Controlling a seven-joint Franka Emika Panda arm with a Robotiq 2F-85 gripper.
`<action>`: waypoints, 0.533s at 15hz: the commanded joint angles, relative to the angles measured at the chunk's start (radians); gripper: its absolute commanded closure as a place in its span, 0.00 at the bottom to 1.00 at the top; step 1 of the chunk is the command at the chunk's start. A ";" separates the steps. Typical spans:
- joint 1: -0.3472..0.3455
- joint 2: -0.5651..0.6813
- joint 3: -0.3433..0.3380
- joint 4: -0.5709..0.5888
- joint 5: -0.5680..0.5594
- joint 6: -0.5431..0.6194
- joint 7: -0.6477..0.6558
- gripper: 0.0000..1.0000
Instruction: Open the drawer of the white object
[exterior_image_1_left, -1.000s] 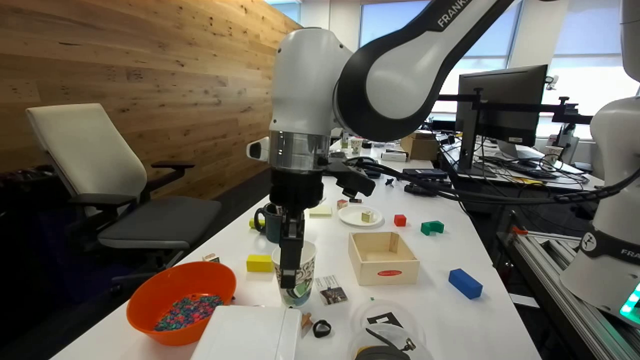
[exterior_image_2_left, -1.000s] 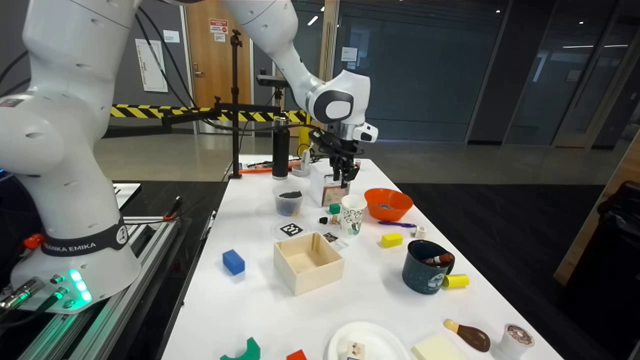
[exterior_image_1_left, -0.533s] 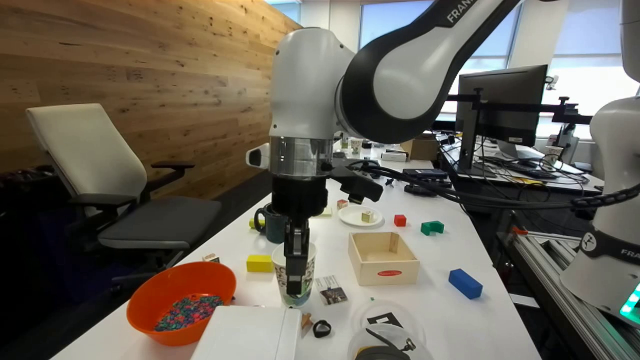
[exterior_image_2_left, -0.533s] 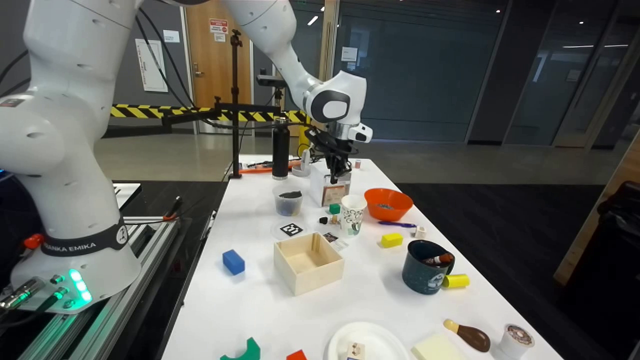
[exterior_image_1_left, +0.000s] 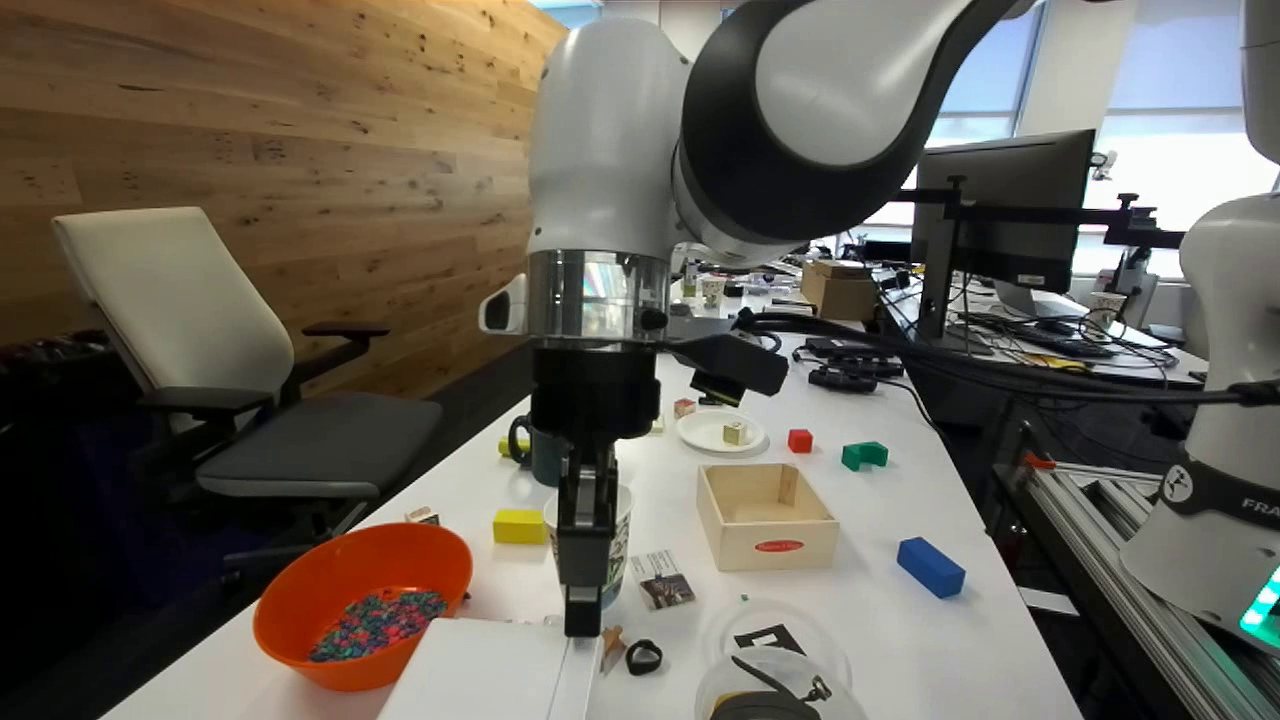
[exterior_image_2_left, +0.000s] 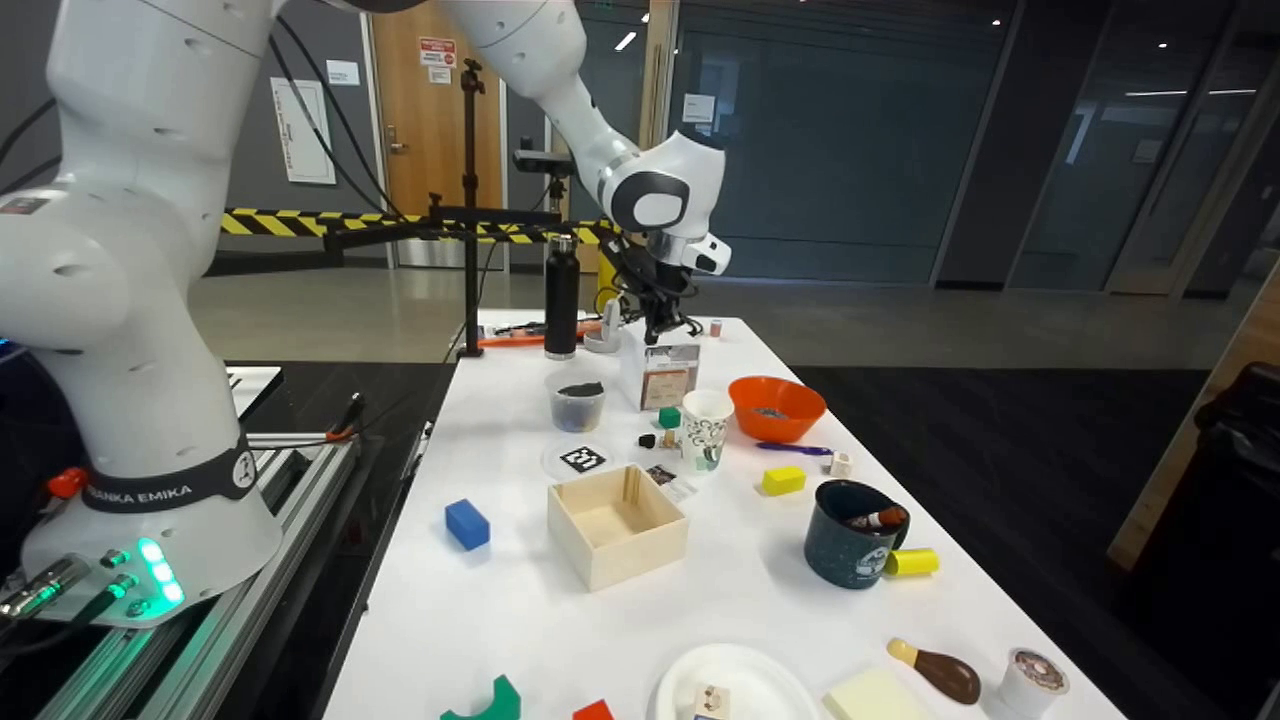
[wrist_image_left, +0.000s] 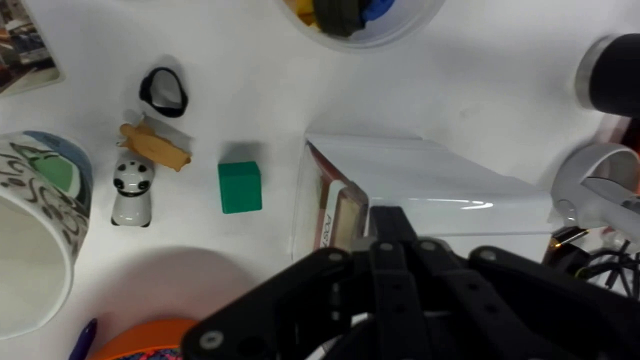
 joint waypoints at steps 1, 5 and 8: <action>-0.014 -0.002 0.016 0.043 0.094 -0.089 0.022 1.00; 0.030 -0.018 -0.038 0.031 0.009 -0.015 0.083 1.00; 0.054 -0.009 -0.074 0.033 -0.064 0.004 0.108 1.00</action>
